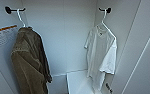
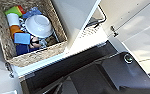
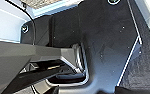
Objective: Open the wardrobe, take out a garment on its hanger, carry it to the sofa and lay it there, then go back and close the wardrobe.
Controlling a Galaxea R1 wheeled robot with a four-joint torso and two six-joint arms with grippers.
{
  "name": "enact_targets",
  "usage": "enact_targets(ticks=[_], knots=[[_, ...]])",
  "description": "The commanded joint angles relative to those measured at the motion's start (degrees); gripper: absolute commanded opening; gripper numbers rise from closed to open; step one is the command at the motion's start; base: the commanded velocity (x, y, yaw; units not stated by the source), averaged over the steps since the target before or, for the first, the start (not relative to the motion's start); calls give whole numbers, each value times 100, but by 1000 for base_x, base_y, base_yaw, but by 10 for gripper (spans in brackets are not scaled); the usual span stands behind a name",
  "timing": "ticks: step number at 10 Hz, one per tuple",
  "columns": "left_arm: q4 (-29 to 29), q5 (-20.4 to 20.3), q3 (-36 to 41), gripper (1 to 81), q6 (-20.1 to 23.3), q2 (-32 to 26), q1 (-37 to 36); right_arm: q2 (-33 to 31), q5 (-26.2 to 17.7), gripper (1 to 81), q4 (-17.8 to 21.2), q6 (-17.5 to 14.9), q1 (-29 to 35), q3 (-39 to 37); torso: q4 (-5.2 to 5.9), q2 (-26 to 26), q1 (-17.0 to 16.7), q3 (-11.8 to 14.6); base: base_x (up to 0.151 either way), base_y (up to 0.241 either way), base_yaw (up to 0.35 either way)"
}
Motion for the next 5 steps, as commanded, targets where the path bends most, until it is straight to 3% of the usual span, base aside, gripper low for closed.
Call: enact_targets(ticks=[1, 3, 5], knots=[[54, 770, 651, 811, 10, -196, -1083, 34, -255, 811, -66, -23, 231, 12, 0, 0, 0, 0, 0, 0, 0], [10, 920, 1511, 811, 9, -503, -1540, 16, -264, 811, -57, -31, 231, 3, 0, 2, 2, -2, 0, 0, 0], [-25, 1316, 2145, 811, -44, -749, -2041, -19, -273, 811, -40, -31, 240, -6, 0, 2, 5, -5, 0, 0, 0]])
